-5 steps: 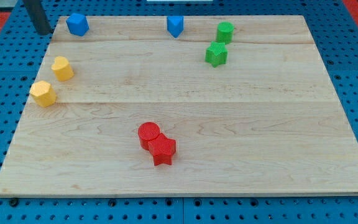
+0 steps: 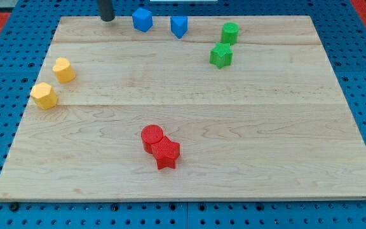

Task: Push the blue cube into the left side of the blue triangle

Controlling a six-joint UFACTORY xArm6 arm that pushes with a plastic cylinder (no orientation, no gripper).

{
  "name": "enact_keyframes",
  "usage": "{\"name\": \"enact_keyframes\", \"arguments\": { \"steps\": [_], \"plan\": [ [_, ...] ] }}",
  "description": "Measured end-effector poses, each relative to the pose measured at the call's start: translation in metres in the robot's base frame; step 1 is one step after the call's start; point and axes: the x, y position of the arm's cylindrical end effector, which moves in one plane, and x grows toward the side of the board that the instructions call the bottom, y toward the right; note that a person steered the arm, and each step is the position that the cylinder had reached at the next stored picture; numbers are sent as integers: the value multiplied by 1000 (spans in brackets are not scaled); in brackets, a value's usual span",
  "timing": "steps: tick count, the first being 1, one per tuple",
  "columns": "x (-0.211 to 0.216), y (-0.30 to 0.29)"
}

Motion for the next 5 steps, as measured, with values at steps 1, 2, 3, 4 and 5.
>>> {"name": "enact_keyframes", "arguments": {
  "steps": [1,2,3,4,5],
  "plan": [
    [1,34],
    [7,72],
    [38,118],
    [74,122],
    [102,122]
  ]
}}
